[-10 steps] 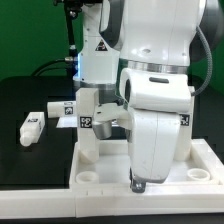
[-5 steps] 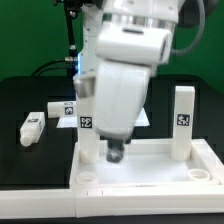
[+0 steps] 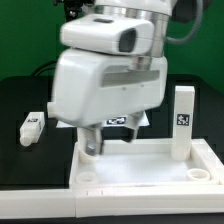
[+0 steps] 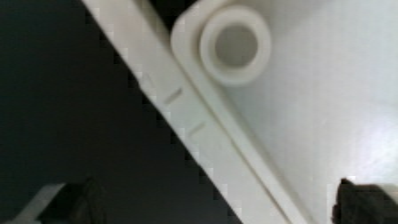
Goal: Assemble desk
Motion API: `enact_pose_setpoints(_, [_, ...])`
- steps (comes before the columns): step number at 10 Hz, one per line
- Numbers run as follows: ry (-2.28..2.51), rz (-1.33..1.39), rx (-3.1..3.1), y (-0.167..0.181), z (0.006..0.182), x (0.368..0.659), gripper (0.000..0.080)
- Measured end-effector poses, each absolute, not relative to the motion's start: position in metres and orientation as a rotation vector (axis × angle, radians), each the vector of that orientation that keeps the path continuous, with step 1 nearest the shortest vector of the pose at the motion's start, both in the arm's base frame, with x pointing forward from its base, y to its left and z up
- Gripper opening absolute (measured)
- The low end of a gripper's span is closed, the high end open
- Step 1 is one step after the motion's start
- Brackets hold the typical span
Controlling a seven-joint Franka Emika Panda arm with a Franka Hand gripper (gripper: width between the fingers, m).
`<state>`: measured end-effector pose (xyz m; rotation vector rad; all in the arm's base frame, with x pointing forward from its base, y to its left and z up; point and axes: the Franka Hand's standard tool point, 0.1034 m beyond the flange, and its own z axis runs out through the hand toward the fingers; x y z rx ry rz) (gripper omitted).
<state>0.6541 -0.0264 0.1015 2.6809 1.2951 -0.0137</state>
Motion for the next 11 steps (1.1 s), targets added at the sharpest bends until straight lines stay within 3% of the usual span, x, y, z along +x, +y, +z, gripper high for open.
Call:
enact_pose_setpoints(1, [1.230,-0.059,2.731,-0.048,0.124,0.649,0.0649])
enact_pose_setpoints(3, [1.046,-0.091,2.858,-0.081,0.147,0.629,0.0649])
enact_pose_setpoints(4, [0.989,-0.078,2.879,-0.094,0.150,0.615,0.0649])
enact_pose_setpoints(9, [0.639,-0.068,2.980,-0.092,0.149,0.612,0.0649])
enact_pose_setpoints(11, [0.636,-0.107,3.039,-0.115,0.157,0.576,0.0649])
